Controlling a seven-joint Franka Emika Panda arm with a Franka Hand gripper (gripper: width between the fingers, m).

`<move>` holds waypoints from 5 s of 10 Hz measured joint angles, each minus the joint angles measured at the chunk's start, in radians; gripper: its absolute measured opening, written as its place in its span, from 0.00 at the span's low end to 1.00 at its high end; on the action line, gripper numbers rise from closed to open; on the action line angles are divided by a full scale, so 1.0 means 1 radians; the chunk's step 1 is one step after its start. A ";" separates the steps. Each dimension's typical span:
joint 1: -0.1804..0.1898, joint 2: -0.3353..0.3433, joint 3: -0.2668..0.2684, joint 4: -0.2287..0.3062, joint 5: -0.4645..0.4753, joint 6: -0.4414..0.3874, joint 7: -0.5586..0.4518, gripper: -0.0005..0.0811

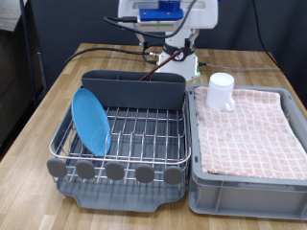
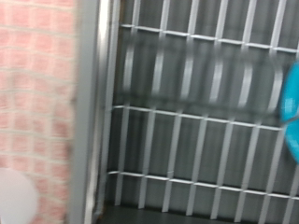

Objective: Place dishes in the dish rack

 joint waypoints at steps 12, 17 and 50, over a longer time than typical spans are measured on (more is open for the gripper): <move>0.092 -0.056 0.154 -0.090 0.022 0.023 0.009 0.99; 0.109 -0.054 0.238 -0.087 0.032 0.021 0.152 0.99; 0.107 0.295 0.287 -0.042 0.064 -0.061 0.069 0.99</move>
